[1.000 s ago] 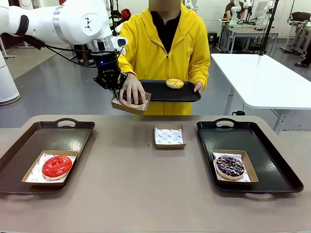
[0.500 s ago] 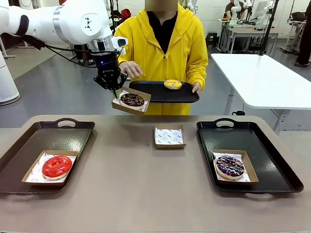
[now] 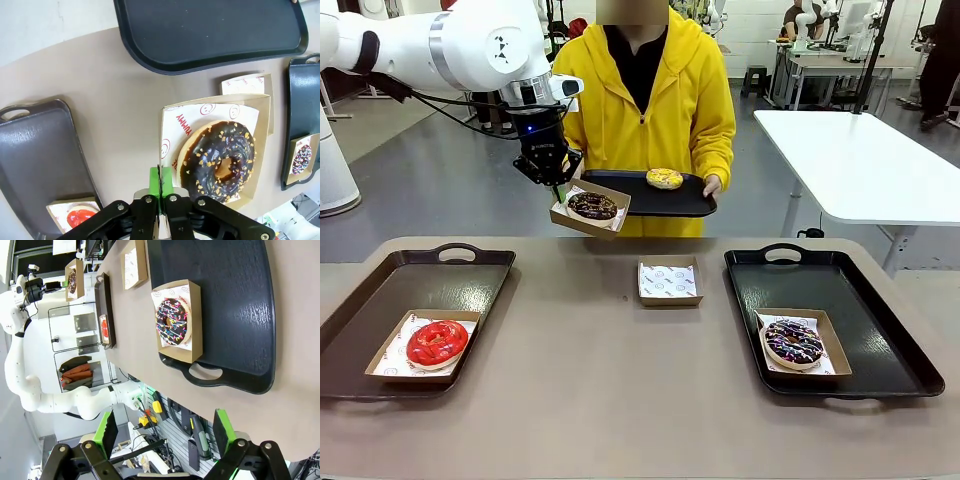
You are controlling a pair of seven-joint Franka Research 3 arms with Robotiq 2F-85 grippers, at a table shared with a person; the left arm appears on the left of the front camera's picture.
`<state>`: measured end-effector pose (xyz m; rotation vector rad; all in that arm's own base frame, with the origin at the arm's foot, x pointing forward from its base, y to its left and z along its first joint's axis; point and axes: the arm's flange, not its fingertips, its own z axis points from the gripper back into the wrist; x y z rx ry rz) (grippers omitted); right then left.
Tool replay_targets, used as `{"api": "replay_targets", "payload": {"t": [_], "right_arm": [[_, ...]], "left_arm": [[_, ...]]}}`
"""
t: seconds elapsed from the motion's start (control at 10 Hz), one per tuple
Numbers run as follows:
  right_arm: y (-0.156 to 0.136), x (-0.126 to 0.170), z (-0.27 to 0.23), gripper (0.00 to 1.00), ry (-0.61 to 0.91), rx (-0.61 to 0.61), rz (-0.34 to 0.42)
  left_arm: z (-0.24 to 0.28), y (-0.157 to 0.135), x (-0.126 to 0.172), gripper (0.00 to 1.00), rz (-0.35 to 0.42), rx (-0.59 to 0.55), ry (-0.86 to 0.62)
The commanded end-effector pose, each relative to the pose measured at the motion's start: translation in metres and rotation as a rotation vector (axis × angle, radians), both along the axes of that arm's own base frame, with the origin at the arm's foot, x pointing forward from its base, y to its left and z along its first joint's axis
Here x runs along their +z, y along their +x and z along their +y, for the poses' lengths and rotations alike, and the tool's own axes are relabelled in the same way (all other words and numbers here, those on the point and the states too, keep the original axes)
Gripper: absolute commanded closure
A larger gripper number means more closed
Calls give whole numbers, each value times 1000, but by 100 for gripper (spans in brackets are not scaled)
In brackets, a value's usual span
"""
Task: Individually package the donuts and arrange them on the tray.
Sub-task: Place the picked Paper togo box on the Handle tray while simultaneously picking up another Paper togo box from the table with the other hand.
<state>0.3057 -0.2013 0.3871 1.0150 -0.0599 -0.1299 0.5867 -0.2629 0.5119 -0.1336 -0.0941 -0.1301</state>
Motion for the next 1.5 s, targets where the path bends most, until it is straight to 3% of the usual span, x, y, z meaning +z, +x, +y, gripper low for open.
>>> {"api": "replay_targets", "payload": {"t": [0.0,1.0,1.1,1.4], "right_arm": [[-2,1,4,0,25,-16,-12],[0,0,0,0,0,0,0],[9,8,9,0,-4,21,-31],[39,54,66,0,-145,31,-48]], "left_arm": [[3,-7,0,100,-6,0,-4],[3,-7,0,100,-6,0,-4],[0,0,0,99,0,0,0],[60,-15,11,99,-9,-45,1]]}}
